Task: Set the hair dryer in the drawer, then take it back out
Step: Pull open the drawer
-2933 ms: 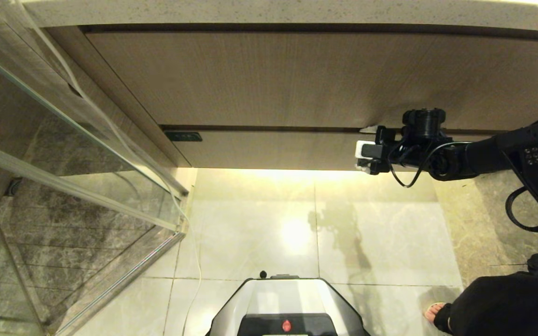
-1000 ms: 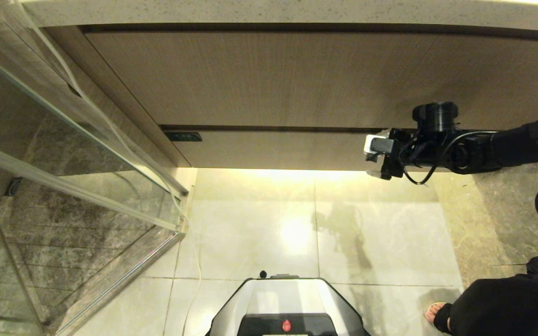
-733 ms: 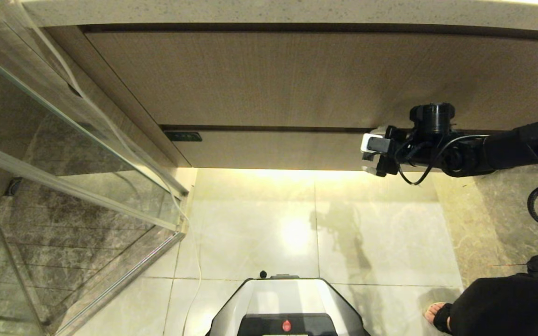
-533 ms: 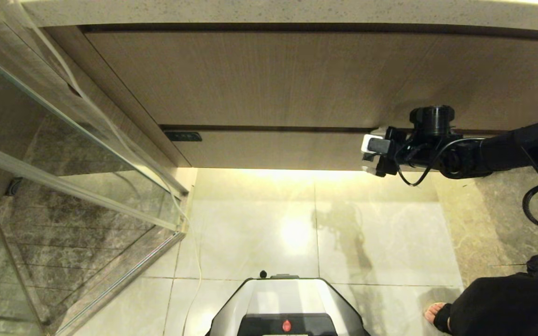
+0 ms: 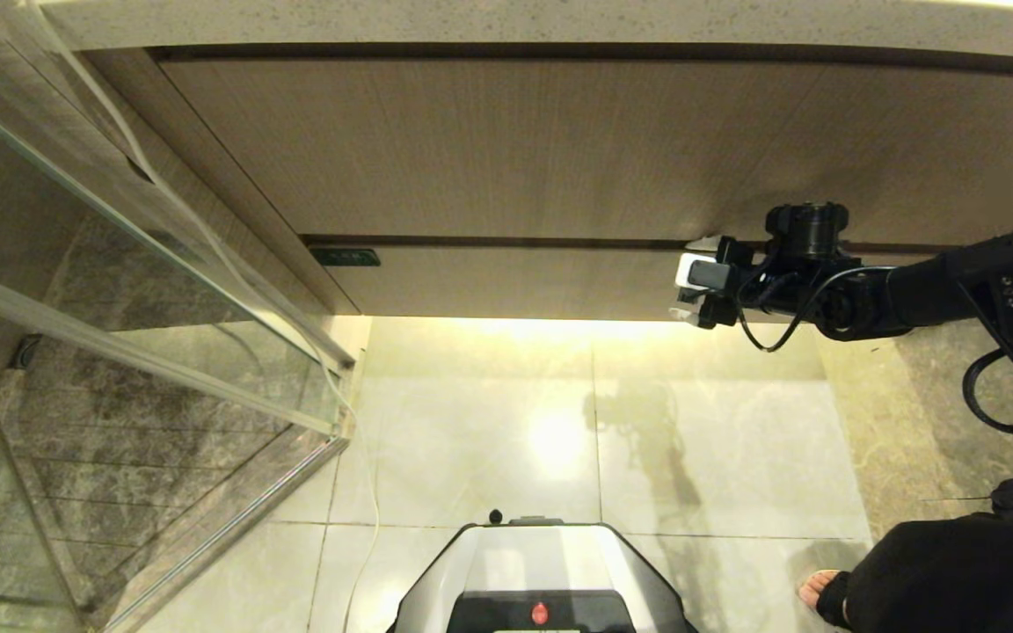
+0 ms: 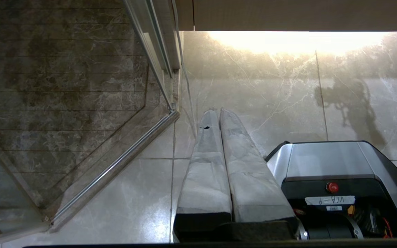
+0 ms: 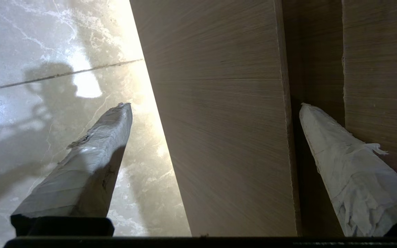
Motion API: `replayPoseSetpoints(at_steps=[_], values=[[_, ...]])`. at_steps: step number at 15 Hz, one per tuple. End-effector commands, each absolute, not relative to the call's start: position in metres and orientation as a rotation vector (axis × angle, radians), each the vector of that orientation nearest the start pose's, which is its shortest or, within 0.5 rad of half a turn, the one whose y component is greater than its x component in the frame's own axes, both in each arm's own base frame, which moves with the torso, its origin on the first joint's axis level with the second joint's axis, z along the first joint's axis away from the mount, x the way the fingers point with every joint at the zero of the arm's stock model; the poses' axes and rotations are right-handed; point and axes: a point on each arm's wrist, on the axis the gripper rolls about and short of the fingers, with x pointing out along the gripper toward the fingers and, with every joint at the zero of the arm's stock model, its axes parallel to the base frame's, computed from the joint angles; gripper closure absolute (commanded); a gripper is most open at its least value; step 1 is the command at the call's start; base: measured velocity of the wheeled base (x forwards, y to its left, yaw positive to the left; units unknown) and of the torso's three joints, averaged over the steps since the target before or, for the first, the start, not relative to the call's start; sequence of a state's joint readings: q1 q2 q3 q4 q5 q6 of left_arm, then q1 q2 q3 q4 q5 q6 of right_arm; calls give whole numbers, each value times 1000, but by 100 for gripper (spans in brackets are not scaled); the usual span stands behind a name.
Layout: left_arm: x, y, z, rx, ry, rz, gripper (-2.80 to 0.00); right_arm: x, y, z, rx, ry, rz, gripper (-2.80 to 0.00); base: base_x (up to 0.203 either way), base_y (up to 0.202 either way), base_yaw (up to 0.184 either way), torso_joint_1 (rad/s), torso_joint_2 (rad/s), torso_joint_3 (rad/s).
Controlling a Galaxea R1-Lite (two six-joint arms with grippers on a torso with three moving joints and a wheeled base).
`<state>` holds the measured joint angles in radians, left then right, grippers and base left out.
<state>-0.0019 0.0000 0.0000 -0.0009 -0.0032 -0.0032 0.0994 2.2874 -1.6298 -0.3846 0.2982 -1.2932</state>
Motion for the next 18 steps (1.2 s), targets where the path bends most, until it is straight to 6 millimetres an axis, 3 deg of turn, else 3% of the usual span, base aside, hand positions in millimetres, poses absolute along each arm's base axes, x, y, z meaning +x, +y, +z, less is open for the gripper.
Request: replayPoseSetpoints(at_steps=[1, 6, 14, 18], values=[[-23, 0, 76, -3, -2, -5, 0, 472, 54, 155, -1251, -22, 519, -280, 0, 0, 0, 0, 0, 0], [-23, 0, 76, -3, -1, -5, 0, 479, 55, 147, -1260, -43, 530, -280, 0, 0, 0, 0, 0, 0], [-23, 0, 76, -3, -2, -5, 0, 491, 56, 119, -1259, -13, 551, -280, 0, 0, 0, 0, 0, 0], [-23, 0, 75, -4, 0, -5, 0, 487, 49, 108, -1234, 137, 590, -280, 0, 0, 0, 0, 0, 0]])
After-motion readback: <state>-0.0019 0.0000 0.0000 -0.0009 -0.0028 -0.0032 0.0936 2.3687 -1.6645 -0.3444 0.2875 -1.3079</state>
